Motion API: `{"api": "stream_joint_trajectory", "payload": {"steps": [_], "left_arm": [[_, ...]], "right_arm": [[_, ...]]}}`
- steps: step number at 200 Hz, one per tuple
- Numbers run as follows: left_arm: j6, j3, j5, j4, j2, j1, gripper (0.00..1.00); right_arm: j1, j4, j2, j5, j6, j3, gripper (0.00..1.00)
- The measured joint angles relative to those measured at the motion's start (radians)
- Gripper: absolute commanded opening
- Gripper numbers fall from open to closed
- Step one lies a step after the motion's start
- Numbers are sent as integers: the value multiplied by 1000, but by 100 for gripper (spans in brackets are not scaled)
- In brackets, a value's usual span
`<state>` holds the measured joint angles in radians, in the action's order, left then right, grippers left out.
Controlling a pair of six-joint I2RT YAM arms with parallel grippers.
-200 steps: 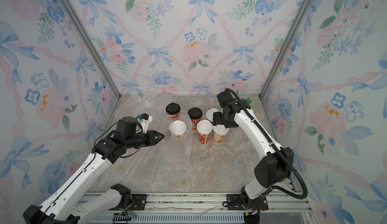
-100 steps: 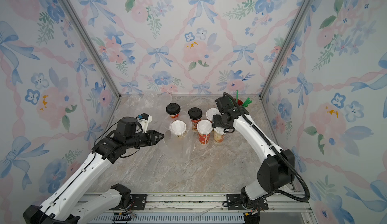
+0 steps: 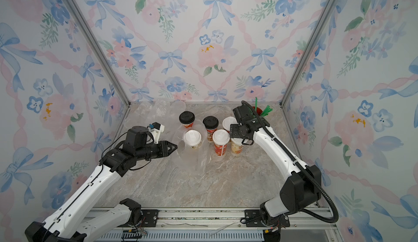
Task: Pack milk tea into plastic carrier bags
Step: Pick up the milk tea cup at the center of the board.
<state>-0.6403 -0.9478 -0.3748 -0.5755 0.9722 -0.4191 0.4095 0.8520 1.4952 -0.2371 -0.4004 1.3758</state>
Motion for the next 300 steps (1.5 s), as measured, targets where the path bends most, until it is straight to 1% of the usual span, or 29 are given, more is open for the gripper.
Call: {"api": "stream_joint_trajectory", "payload": {"steps": [55,103,123,133,142,157,185,201,218,263,300], "left_arm": [[0,0,0,0,0,0,31],[0,0,0,0,0,0,32],[0,0,0,0,0,0,32],[0,0,0,0,0,0,32],[0,0,0,0,0,0,33],[0,0,0,0,0,0,34],[-9,0,0,0,0,0,42],[-13,0,0,0,0,0,49],[-19,0,0,0,-1,0,52],[-19,0,-5,0,-18,0,56],[-26,0,-26,0,-29,0,58]], "right_arm": [[0,-55,-17,-3,8,-41,82],[0,-100,-26,-6,13,-66,78],[4,-107,-27,-7,17,-71,73],[6,-106,-27,-7,20,-71,74],[9,-106,-27,-8,20,-71,76],[11,-106,-27,-11,24,-71,76],[18,-104,-27,-16,27,-71,74],[21,-103,-29,-23,27,-72,72],[25,-90,-34,-27,25,-72,71],[32,-1,-80,-46,24,-51,70],[58,107,-124,-63,23,71,69]]}}
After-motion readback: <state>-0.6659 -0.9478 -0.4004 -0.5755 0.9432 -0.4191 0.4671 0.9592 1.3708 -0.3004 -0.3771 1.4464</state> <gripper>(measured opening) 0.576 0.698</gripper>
